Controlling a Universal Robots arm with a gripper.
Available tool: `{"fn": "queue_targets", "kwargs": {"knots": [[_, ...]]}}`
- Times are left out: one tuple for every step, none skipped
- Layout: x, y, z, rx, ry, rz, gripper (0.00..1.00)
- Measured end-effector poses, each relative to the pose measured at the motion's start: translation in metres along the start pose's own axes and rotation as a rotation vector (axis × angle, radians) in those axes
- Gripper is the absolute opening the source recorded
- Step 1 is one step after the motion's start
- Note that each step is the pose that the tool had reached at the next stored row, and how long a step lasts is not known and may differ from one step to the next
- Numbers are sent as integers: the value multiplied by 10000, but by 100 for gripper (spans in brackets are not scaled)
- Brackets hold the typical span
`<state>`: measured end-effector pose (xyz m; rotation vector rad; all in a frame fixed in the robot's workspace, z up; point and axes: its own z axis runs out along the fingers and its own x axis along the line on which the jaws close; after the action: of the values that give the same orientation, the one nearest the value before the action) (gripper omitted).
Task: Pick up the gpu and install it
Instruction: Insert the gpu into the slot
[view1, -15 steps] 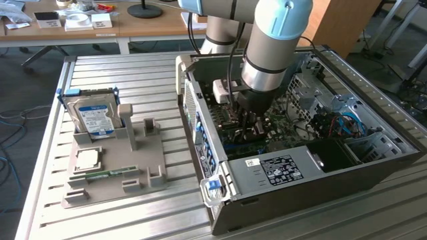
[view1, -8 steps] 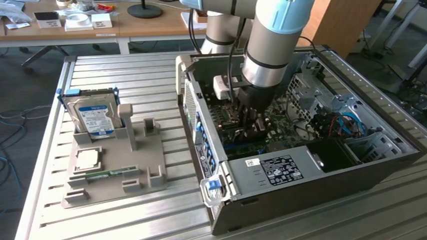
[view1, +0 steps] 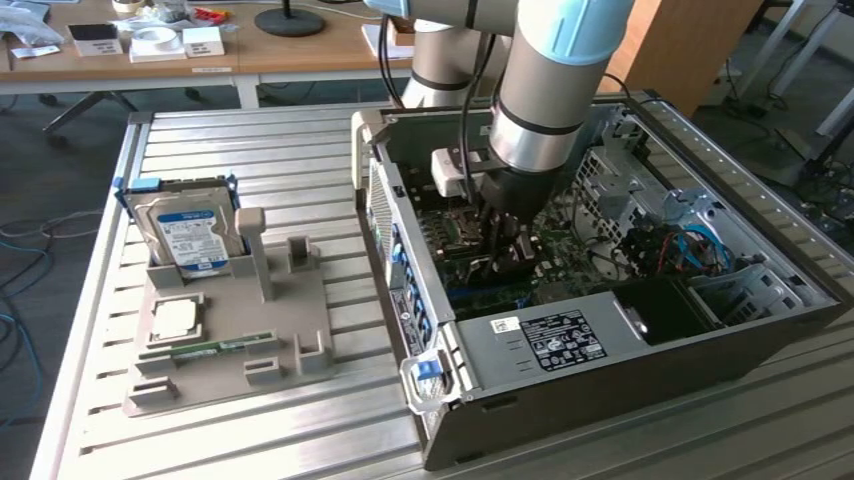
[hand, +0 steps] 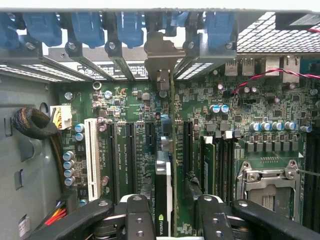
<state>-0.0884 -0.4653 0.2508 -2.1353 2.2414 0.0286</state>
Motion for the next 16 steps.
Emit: {"fn": "queue_targets", "kwargs": {"knots": [[0,0,0,0,0,-1,40],[0,0,0,0,0,-1,40],[0,0,0,0,0,-1,40],[0,0,0,0,1,-1,40],[0,0,0,0,0,-1,40],[0,0,0,0,0,-1,40],[0,0,0,0,0,-1,39],[0,0,0,0,1,-1,39],[1,-1,-1,0,5,-2,33],[1,0,-1,-1,4,-2,27],[1,0,-1,-1,3,-1,27],[0,0,-1,-1,2,-2,27],[0,0,-1,0,1,-1,27],[0,0,-1,0,1,-1,27],[0,-1,0,0,0,-1,27],[0,0,0,0,1,-1,27]]}}
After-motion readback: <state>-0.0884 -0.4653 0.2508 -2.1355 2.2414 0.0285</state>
